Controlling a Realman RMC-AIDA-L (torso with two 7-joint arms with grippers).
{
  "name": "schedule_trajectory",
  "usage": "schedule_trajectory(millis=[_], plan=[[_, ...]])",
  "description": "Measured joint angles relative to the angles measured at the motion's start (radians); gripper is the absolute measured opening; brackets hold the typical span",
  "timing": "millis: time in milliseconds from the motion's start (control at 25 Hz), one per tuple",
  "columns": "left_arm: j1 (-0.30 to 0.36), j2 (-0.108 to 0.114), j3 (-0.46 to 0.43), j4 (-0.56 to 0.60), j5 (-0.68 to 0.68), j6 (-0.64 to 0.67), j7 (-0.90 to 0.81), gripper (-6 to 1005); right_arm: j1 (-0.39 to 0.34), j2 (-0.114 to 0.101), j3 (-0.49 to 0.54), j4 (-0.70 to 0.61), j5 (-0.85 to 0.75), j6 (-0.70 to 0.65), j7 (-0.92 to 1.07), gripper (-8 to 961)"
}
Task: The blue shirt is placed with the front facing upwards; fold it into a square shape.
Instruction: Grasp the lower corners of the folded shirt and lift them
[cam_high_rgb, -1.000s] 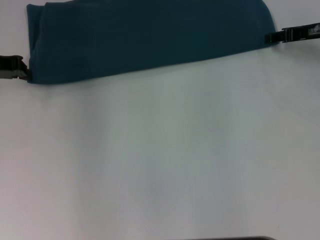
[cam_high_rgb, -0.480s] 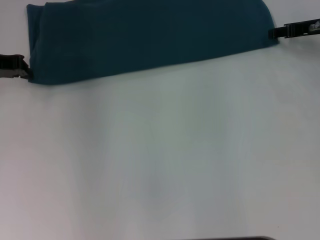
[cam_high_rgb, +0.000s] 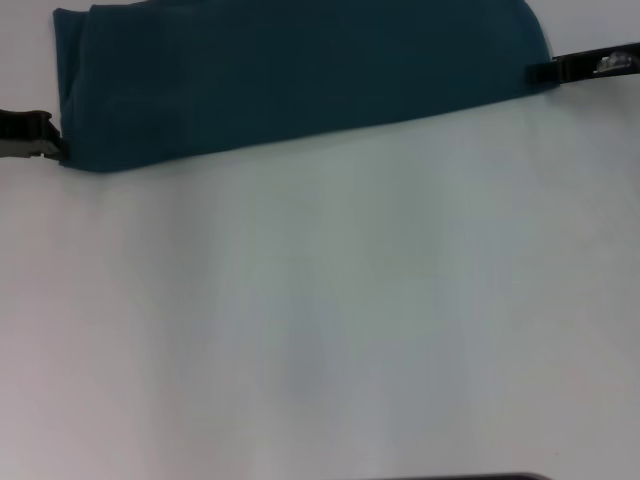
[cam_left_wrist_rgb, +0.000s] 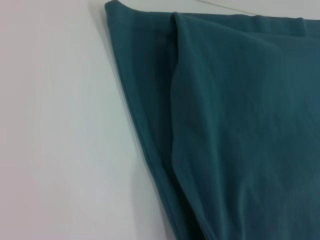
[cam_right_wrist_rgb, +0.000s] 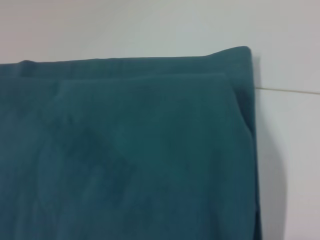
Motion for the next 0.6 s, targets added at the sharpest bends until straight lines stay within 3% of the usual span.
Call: schedule_trajectory(millis=[600], plan=[[-0.001,0.001,0.0,0.0,0.0,0.004,0.002,6,0.024,0.021,0.006,0.053,0.002,0.096,-0.028,503]])
